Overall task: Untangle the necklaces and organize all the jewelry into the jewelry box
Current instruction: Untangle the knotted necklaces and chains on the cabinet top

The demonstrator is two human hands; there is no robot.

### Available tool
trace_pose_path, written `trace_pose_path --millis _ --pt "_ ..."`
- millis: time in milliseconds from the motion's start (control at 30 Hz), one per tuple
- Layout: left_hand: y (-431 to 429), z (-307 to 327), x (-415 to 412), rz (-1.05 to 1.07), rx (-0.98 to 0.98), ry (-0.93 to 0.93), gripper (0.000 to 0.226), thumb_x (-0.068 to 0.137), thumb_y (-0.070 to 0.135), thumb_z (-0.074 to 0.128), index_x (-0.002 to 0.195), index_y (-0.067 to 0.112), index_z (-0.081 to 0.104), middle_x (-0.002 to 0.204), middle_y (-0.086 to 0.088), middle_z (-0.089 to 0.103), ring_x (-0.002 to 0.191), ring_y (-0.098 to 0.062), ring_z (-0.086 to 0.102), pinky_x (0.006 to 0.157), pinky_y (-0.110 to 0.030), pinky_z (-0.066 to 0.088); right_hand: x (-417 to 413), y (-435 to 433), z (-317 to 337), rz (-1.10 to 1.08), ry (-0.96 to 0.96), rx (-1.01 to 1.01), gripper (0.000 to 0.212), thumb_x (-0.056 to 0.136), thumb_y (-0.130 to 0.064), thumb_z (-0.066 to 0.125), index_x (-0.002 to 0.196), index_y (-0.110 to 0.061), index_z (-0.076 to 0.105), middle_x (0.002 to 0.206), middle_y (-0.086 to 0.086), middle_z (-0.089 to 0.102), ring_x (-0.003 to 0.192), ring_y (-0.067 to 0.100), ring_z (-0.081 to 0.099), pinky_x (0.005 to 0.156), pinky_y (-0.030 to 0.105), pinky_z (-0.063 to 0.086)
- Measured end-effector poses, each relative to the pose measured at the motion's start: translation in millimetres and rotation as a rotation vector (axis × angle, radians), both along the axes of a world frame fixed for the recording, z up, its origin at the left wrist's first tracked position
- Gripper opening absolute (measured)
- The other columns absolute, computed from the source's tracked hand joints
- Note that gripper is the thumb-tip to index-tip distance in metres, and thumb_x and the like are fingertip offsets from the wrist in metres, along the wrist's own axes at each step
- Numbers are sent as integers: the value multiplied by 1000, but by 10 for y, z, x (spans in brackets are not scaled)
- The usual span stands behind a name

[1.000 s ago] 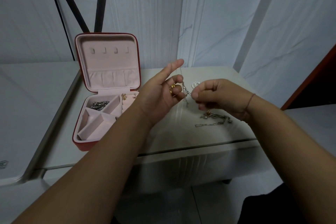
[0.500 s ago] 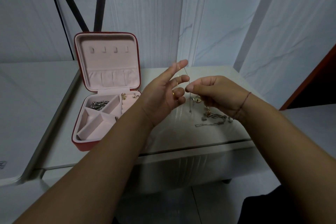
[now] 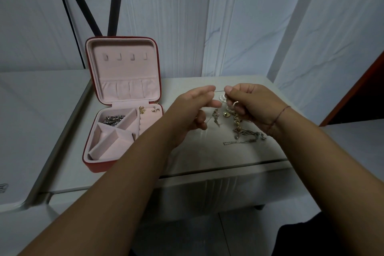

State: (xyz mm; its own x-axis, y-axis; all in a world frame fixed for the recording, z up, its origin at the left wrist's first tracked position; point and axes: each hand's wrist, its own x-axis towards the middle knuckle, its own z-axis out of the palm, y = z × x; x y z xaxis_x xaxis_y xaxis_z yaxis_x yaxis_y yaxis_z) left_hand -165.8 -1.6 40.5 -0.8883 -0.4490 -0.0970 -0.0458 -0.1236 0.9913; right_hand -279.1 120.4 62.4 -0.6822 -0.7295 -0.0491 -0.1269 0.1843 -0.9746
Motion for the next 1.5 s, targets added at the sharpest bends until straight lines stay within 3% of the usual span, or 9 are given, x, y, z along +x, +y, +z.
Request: trace_pose_path --millis 100,233,367,433,633,833,967,1233,1500 --pt "18 -14 -14 -22 -49 -10 33 96 21 54 128 22 55 91 -4 73 45 -7 39 45 -21 42 19 -8 8 19 -8 -18 31 95 -26 56 67 -12 53 46 -5 48 36 5 29 39 18 26" --pt "19 -16 -15 -24 -81 -33 31 89 17 63 119 25 61 95 -26 66 43 -7 36 44 -21 39 16 -4 21 -19 9 -26 32 93 -26 60 63 -17 54 51 0 49 37 8 31 43 20 24" --pt "8 -27 -15 -46 -99 -30 31 85 14 67 116 19 63 78 -6 67 45 -8 36 45 -20 39 14 9 43 -37 32 -29 33 91 -27 62 61 -17 54 49 -1 47 39 8 31 43 20 24" --pt "7 -31 -14 -59 -123 -28 29 83 14 69 111 21 65 75 -8 62 48 -8 40 47 -22 42 12 13 49 -49 34 -35 32 91 -26 62 62 -16 55 48 -2 46 38 8 31 42 19 24" --pt "14 -33 -5 -72 -83 9 28 85 6 66 110 16 65 98 -27 65 55 -8 51 56 -21 49 -22 32 38 -65 73 -4 24 90 -28 63 73 -12 63 52 -1 50 37 6 31 40 17 25" --pt "-22 -55 -24 20 30 90 25 88 1 62 109 15 65 95 -11 72 73 -10 66 70 -21 55 -1 93 31 55 77 178 25 91 -32 60 79 -13 71 62 -6 61 45 6 39 48 18 33" --pt "-24 -58 -24 82 2 96 26 85 5 65 109 16 65 86 -2 72 79 -11 63 76 -23 53 8 92 9 143 -25 160 28 92 -26 60 96 -1 71 80 5 68 56 10 55 54 20 47" --pt "-26 -61 -32 105 -49 73 20 85 17 68 103 23 68 86 4 71 84 -9 62 78 -25 47 38 23 -13 45 120 98 8 82 -18 72 86 -12 74 60 -5 58 54 6 42 58 23 38" --pt "-56 -74 -46 103 1 100 13 94 12 56 101 18 66 74 6 68 70 -7 59 70 -19 48 -23 12 -21 15 -69 -2 11 88 -9 63 78 -12 66 64 1 57 54 9 50 52 17 45"
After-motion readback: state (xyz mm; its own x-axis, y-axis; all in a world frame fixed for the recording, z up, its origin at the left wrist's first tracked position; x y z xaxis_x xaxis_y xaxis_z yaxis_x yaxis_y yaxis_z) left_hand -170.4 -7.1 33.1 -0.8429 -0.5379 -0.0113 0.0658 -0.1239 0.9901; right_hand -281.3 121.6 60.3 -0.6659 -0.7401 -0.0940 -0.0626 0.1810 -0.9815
